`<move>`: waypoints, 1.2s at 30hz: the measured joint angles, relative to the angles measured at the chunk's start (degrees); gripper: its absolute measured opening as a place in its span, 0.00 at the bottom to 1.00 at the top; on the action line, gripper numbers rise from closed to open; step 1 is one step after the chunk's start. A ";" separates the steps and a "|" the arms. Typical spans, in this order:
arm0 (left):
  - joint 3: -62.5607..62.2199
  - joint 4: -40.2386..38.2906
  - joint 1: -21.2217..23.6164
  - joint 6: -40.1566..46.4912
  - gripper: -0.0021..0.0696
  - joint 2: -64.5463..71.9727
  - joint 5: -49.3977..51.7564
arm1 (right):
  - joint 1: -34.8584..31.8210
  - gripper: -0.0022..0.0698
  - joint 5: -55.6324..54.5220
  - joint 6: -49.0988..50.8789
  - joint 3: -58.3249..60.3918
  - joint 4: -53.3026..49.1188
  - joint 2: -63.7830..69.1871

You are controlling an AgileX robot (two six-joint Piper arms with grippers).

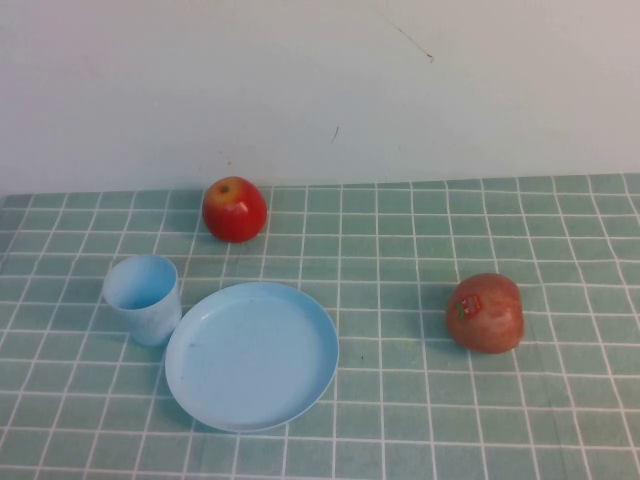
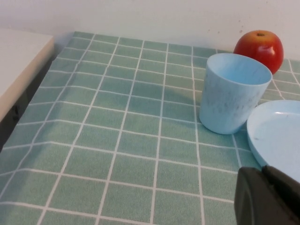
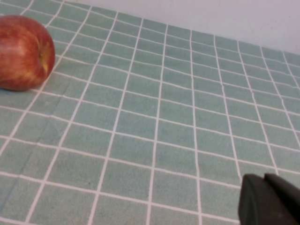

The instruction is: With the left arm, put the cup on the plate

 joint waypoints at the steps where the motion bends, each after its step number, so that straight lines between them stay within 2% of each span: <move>1: 0.00 0.00 0.00 0.00 0.03 0.00 0.00 | 0.00 0.03 0.00 0.00 0.00 0.00 0.00; 5: 0.00 -0.03 0.00 0.00 0.03 0.00 -0.51 | 0.00 0.03 0.00 0.00 0.00 0.00 0.00; 8: 0.25 -3.12 0.00 0.00 0.03 0.00 -5.28 | 0.00 0.03 0.00 0.00 0.00 0.00 0.00; 16: 0.25 -11.82 0.00 -1.20 0.03 0.00 -30.37 | 0.00 0.03 0.00 0.00 0.00 0.00 0.00; 19: 0.25 -12.23 0.00 -2.20 0.03 0.00 -38.26 | 0.00 0.03 0.00 0.00 0.00 0.00 0.00; 24: 0.08 -9.63 0.00 -3.93 0.03 -0.11 -58.26 | 0.00 0.03 0.00 0.00 0.00 0.00 0.00; 25: -0.90 -9.47 0.00 -4.92 0.03 -0.12 -59.11 | 0.00 0.03 0.00 0.00 0.00 0.00 0.00; 27: -4.99 -8.67 0.00 -6.17 0.03 -0.12 -55.71 | 0.00 0.03 0.00 0.00 0.00 0.00 0.00; 32: -24.37 -4.45 0.00 -5.92 0.03 1.16 -31.37 | 0.00 0.03 0.00 0.00 0.00 0.00 0.00; 36: -39.31 -3.20 0.00 -1.63 0.03 10.01 -14.43 | 0.00 0.03 0.00 0.00 0.00 0.00 0.00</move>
